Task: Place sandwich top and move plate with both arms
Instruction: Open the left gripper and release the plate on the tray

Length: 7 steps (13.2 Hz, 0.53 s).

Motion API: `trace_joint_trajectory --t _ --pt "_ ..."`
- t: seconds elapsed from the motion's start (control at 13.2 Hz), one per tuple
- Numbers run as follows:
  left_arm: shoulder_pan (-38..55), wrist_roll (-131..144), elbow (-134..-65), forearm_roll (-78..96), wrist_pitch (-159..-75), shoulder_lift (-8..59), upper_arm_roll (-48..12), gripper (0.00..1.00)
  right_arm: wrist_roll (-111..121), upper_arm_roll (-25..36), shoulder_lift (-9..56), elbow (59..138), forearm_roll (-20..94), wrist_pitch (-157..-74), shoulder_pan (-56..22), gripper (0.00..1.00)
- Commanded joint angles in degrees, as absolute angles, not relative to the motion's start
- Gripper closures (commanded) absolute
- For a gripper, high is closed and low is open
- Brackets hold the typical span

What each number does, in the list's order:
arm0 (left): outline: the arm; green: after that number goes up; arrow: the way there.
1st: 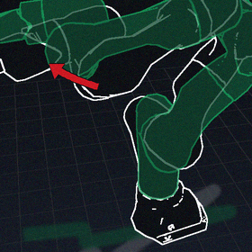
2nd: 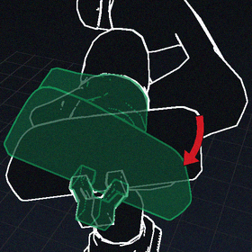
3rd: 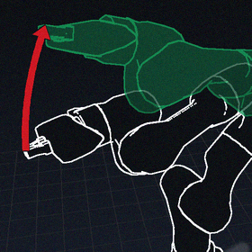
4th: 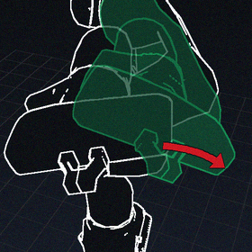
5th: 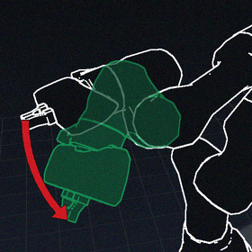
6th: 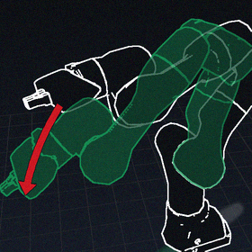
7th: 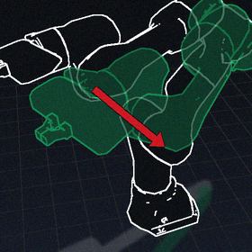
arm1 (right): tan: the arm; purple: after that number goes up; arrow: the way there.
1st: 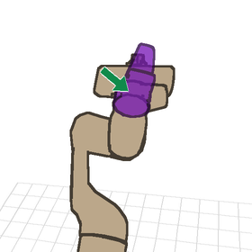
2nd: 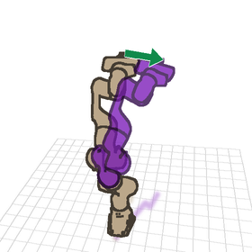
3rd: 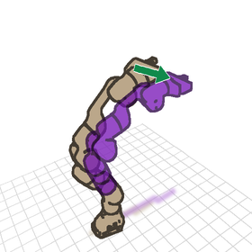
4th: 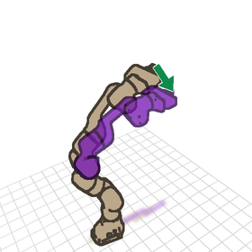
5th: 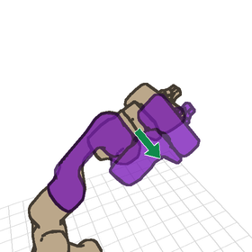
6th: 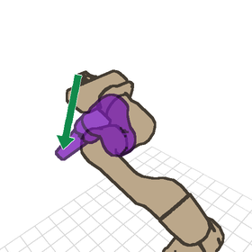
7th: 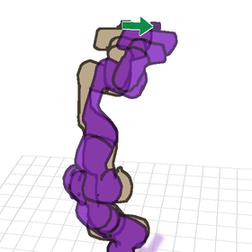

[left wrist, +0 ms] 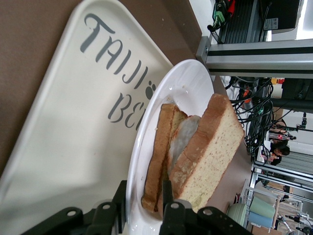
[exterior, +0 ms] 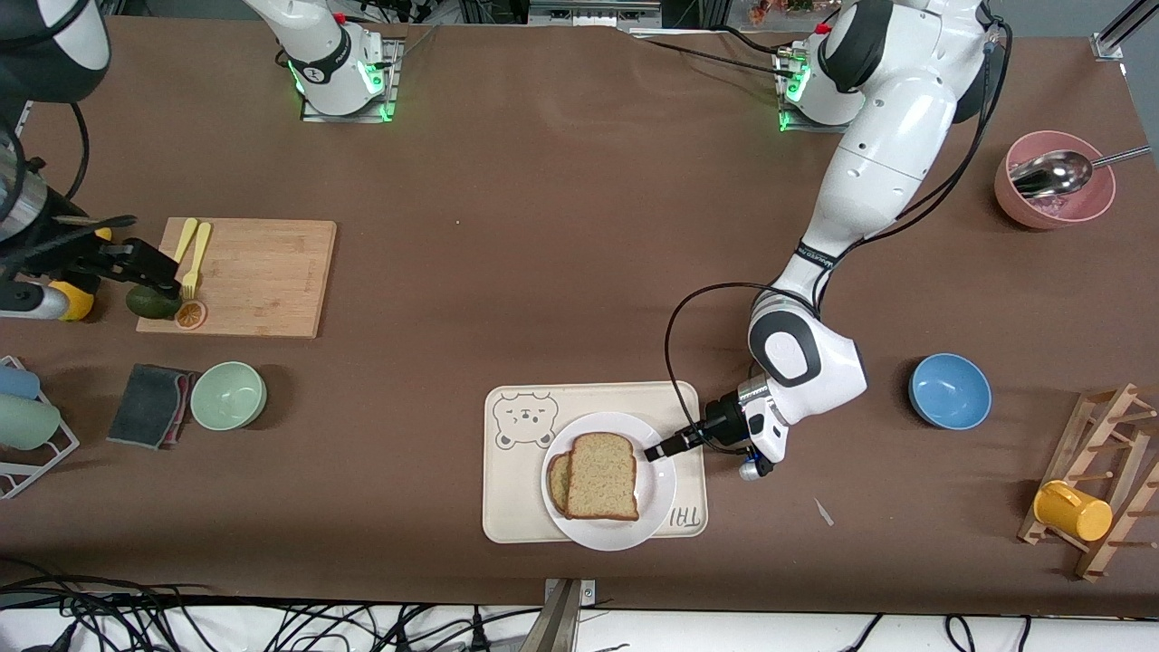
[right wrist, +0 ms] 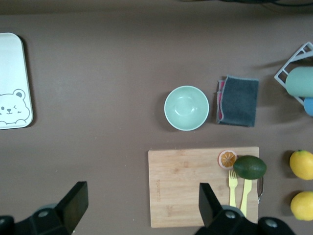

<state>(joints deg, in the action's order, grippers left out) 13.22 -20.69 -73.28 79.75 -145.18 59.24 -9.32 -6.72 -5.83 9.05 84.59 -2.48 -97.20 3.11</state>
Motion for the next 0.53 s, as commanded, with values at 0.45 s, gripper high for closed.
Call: trace_joint_trajectory --t 0.45 --pt "8.88 -18.81 -75.93 71.82 -140.45 55.29 -9.40 0.44 -7.29 -5.10 6.06 86.83 1.49 -93.69 3.43 0.00"
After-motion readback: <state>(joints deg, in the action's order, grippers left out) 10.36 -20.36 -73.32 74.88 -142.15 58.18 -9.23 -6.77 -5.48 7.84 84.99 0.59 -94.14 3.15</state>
